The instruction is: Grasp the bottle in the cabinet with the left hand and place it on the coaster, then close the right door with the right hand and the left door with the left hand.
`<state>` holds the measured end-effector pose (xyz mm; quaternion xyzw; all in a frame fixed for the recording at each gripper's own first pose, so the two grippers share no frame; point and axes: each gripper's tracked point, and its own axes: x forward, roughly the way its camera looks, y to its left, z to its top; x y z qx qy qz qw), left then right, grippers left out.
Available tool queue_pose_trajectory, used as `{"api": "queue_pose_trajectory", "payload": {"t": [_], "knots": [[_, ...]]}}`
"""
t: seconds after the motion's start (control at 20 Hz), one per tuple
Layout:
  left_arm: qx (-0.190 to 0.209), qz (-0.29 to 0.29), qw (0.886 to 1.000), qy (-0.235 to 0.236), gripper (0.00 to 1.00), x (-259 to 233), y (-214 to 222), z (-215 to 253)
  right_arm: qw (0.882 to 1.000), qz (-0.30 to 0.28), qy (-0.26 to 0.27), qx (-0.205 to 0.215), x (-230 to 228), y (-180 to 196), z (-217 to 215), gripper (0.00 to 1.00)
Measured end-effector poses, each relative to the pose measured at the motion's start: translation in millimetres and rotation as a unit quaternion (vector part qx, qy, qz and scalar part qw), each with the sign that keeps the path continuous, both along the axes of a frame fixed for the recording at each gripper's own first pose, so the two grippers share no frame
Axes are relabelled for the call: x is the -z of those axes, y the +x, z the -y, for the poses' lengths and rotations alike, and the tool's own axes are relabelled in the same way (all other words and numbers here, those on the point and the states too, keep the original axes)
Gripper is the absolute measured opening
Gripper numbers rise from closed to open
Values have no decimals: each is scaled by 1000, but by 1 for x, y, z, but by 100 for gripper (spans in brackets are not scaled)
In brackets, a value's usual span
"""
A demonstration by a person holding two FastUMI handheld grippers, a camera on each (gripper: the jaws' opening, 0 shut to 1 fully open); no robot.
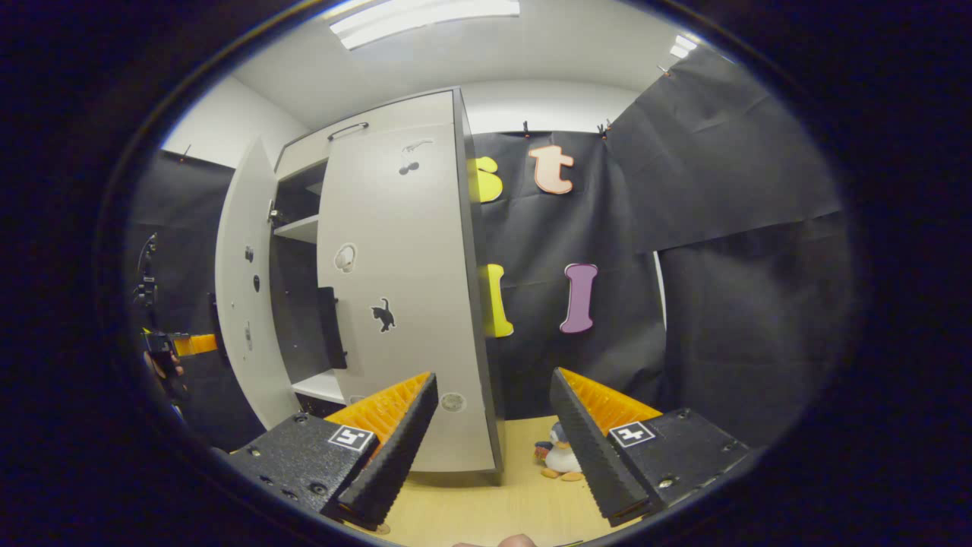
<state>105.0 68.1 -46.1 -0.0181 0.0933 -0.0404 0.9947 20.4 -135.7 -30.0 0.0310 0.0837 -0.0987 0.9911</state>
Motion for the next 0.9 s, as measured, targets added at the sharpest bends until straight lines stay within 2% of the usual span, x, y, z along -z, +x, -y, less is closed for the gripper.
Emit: {"api": "queue_pose_trajectory", "payload": {"t": [0.15, 0.2, 0.25, 0.3, 0.35, 0.4, 0.45, 0.55, 0.6, 0.9], "knots": [[42, -4, 999, -9, 100, 5, 14, 38, 1000, 10, -7, 11, -10, -7, 4, 98], [51, -2, 999, -9, 95, 5, 20, 49, 1000, 11, -8, 15, -12, -8, 6, 93], [59, 0, 998, -7, 95, 4, 28, 59, 1000, 14, -9, 15, -15, -9, 5, 98], [67, -5, 998, -4, 95, 5, 32, 69, 1000, 14, -13, 17, -18, -10, 5, 98], [73, -4, 997, -1, 100, 4, 36, 78, 1000, 15, -16, 16, -20, -11, 4, 98], [77, -2, 997, 4, 90, 0, 39, 85, 1000, 17, -18, 16, -23, -12, 3, 98], [80, 5, 997, 4, 95, -5, 41, 90, 999, 20, -21, 17, -27, -13, 3, 98], [84, 18, 996, -5, 96, -16, 39, 97, 999, 28, -22, 17, -35, -15, 0, 97], [86, 20, 996, -11, 100, -20, 36, 99, 999, 31, -21, 15, -39, -14, -2, 97], [58, 37, 997, -27, 100, -58, 13, 82, 998, 58, -27, 0, -73, -12, -16, 98]]}}
